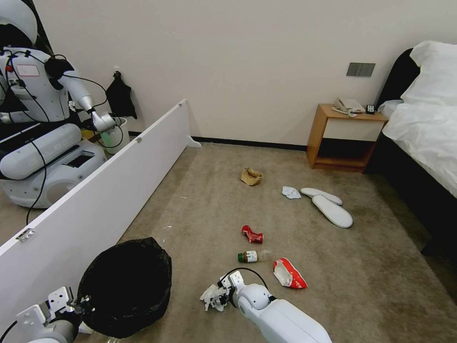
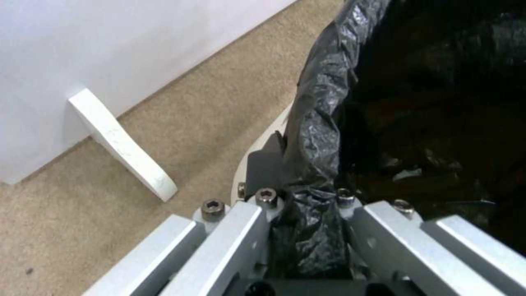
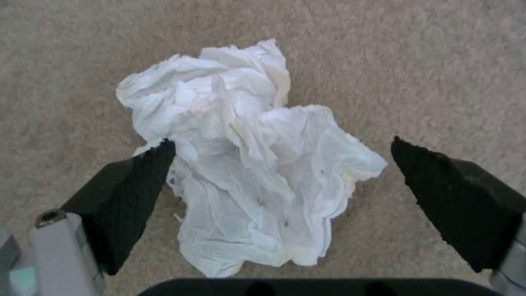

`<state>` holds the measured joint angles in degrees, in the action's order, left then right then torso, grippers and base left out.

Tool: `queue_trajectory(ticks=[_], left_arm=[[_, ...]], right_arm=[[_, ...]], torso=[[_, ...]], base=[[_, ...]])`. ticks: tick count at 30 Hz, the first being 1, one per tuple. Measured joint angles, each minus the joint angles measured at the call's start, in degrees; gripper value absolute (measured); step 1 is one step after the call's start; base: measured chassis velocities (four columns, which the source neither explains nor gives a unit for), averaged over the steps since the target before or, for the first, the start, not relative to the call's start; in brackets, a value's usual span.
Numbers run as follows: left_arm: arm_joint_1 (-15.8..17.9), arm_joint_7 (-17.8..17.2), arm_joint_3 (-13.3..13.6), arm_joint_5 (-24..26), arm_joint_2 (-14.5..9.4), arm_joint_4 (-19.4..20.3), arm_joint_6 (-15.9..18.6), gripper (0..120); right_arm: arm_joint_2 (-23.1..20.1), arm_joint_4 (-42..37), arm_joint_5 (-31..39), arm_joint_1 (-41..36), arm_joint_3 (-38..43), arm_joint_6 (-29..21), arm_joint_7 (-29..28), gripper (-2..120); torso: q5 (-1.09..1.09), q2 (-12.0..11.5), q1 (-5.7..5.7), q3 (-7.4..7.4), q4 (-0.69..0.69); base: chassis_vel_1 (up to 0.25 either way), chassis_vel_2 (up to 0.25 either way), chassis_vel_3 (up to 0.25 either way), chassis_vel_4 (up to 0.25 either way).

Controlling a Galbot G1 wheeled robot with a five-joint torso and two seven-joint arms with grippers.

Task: Pick up the trash bin, then pick up the garbage from the floor and place it into the trash bin.

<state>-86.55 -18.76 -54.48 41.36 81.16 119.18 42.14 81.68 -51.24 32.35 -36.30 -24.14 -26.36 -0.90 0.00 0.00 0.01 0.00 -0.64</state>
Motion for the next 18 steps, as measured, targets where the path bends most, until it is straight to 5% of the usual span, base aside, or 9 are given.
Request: queue_trajectory(ticks=[7, 18], left_arm=[[0.0, 0.0, 0.0, -0.1, 0.0, 0.0, 0.0, 2], [0.2, 0.1, 0.1, -0.2, 0.1, -0.4, 0.0, 2]], right_arm=[[0.5, 1.2, -0.4, 0.0, -0.1, 1.1, 0.6, 100], [1.0, 2.4, -1.0, 0.1, -0.5, 2.6, 1.4, 62]], torso=[[0.00, 0.0, 0.00, 0.00, 0.00], [0.00, 0.0, 0.00, 0.00, -0.01]], base=[[0.000, 0.000, 0.000, 0.000], [0.000, 0.000, 0.000, 0.000]])
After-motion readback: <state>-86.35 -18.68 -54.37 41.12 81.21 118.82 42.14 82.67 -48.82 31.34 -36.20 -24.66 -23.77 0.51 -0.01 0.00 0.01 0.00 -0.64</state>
